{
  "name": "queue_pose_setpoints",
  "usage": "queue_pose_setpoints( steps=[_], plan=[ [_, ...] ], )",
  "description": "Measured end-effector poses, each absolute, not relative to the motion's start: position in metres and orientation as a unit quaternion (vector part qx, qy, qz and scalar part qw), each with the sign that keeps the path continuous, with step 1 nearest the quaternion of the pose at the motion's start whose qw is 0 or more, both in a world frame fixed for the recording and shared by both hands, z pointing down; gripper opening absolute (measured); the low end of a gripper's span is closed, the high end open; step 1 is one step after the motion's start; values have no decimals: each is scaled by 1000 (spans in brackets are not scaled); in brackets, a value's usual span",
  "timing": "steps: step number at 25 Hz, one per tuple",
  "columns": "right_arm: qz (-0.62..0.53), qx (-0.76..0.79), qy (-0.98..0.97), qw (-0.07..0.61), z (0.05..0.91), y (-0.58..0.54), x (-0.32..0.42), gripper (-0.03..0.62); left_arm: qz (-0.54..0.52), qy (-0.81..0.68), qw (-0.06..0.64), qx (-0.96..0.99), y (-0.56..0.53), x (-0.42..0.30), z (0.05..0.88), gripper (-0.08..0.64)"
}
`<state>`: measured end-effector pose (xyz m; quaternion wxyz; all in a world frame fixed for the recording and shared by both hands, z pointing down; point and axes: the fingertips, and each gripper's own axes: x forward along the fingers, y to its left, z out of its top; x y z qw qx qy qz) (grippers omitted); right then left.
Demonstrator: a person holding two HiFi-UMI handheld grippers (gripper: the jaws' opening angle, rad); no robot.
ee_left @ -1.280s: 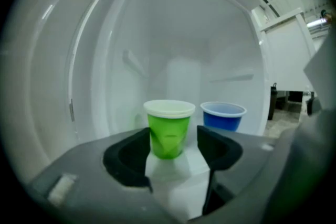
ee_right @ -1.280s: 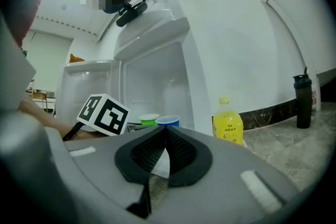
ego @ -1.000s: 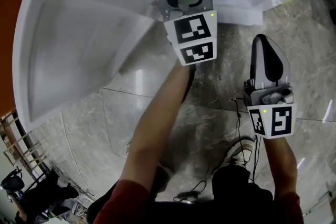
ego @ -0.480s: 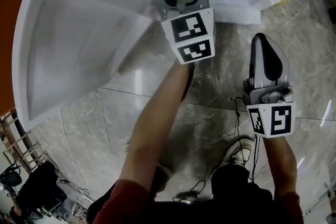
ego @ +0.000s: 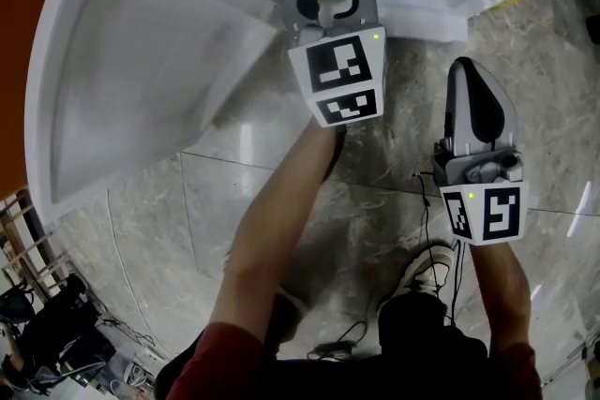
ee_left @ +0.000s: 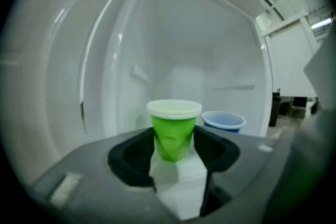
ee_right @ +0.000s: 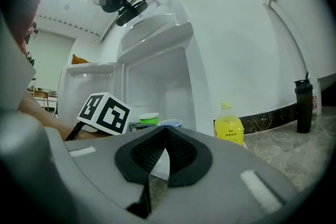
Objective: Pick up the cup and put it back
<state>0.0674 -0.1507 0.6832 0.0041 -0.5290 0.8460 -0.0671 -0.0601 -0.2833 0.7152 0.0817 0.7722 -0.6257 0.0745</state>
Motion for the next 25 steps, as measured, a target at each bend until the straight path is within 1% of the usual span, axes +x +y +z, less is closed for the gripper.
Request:
queue_pose_setpoints(
  steps=[6,25],
  plan=[
    [-64,-528,847,7,677,-148,63,0,78,-613,68,783,-268,-62,706,235],
    [-45,-525,850,16,655,-135,56,0,60,-611,62,787,-195,-81,683,235]
  ],
)
